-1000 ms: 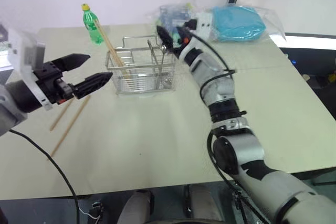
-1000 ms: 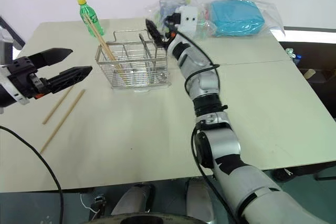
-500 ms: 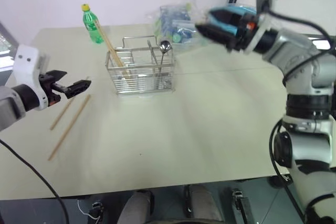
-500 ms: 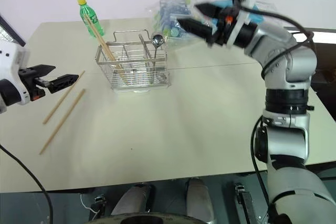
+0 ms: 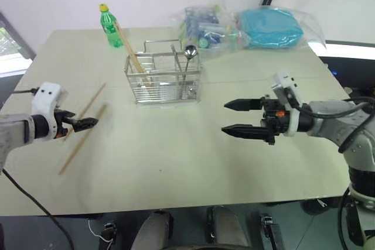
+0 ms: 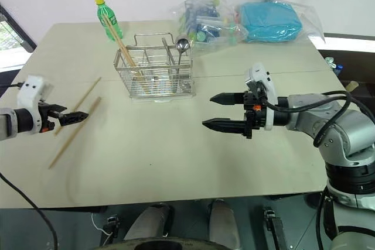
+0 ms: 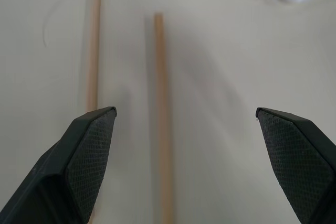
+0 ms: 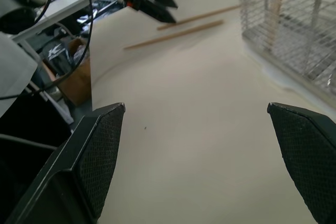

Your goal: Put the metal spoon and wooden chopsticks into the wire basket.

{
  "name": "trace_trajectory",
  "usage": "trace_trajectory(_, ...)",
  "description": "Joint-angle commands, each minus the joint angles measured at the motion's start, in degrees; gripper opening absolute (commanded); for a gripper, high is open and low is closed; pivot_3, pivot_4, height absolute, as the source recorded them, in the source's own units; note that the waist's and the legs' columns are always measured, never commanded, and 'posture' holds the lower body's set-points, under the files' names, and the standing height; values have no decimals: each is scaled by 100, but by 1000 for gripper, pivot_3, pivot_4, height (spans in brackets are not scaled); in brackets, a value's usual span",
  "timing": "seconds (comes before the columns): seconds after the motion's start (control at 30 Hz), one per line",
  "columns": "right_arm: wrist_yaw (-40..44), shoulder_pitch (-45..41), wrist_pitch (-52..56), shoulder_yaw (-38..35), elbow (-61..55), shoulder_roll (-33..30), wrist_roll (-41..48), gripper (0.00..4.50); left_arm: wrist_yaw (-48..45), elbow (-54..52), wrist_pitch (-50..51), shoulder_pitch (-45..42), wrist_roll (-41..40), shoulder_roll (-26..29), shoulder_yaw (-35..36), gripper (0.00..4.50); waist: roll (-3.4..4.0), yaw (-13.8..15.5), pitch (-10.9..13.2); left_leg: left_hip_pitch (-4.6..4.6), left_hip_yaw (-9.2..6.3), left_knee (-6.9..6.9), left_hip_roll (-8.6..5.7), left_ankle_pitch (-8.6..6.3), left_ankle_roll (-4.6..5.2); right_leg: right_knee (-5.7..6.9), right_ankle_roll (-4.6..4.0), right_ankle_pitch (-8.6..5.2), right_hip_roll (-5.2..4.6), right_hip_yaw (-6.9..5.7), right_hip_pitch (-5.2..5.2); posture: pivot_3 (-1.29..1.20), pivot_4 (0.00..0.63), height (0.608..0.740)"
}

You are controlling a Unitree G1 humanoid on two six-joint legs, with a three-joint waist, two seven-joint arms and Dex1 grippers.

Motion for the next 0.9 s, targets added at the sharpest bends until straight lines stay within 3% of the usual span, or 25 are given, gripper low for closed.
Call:
trace_trajectory(0.03,-215,139,75,-306,-312,-38,299,4476,-207,342,-248,-193,403,-112,-221,4500,-3,46,-2,1,0,1,0,0,1,-1,0,0,0,0,1,0,150,698)
trace_trajectory(0.4,-835,302,230,-434,-528,13,784,4476,-833,2210,-967,-1317,1537,-1013,-1143,4500,-7,105,-11,2,-4,20,-4,-1,2,1,8,4,-1,-4,14,0,150,698)
trace_trajectory(0.5,-943,356,216,-446,-510,-6,819,4500,-1046,2579,-1139,-1531,1771,-1168,-1257,3680,2,106,-18,5,-4,20,-4,-1,3,2,10,5,-2,-4,16,0,150,698)
trace_trajectory(0.73,-856,563,184,-463,-587,-181,905,4500,-1349,2679,-1138,-1698,2033,-1238,-1172,166,1,105,-21,2,-5,27,-11,-3,6,0,16,7,-9,-4,20,0,150,698)
trace_trajectory(0.9,-825,529,89,-382,-504,-189,830,4500,-1418,2531,-1086,-1670,2054,-1236,-988,74,-1,91,-22,3,-4,27,-10,-4,8,1,18,8,-9,-4,19,0,150,698)
